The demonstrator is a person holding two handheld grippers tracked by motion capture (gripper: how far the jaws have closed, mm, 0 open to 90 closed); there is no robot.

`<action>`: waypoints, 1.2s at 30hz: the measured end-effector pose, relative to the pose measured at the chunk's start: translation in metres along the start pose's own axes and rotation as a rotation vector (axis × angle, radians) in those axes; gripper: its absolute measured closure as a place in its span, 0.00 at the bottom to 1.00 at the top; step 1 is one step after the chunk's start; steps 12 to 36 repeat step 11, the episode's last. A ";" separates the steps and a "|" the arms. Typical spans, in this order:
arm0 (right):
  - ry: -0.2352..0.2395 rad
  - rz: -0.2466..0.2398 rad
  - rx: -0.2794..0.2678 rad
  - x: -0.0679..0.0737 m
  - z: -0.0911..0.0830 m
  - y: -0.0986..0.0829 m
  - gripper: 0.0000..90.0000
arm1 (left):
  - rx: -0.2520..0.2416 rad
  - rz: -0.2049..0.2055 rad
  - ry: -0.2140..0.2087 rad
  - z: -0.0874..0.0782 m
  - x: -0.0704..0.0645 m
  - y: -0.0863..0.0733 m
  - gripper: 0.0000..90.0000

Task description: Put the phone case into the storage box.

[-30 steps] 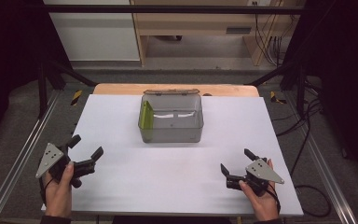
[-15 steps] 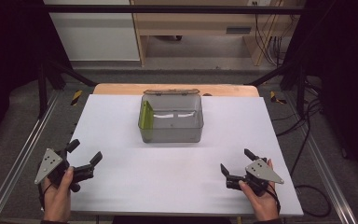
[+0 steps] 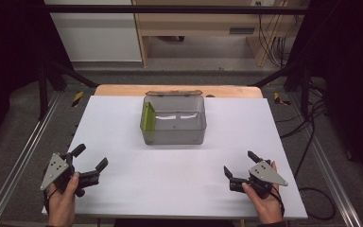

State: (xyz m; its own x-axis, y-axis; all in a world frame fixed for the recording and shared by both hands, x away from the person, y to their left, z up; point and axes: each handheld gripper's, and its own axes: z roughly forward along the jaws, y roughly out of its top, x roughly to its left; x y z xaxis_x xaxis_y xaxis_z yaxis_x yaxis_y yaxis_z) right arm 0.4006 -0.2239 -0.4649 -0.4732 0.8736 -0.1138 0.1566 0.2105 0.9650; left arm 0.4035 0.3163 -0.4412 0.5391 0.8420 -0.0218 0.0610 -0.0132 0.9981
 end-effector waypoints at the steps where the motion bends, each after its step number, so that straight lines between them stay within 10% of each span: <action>1: 0.000 0.000 0.001 0.000 0.000 0.000 0.02 | 0.000 0.000 -0.004 0.001 -0.001 -0.002 0.01; 11: -0.051 0.010 -0.008 -0.007 -0.002 -0.003 0.03 | 0.010 0.091 -0.032 0.008 -0.014 -0.008 0.01; 36: -0.051 0.010 -0.008 -0.007 -0.002 -0.003 0.03 | 0.010 0.091 -0.032 0.008 -0.014 -0.008 0.01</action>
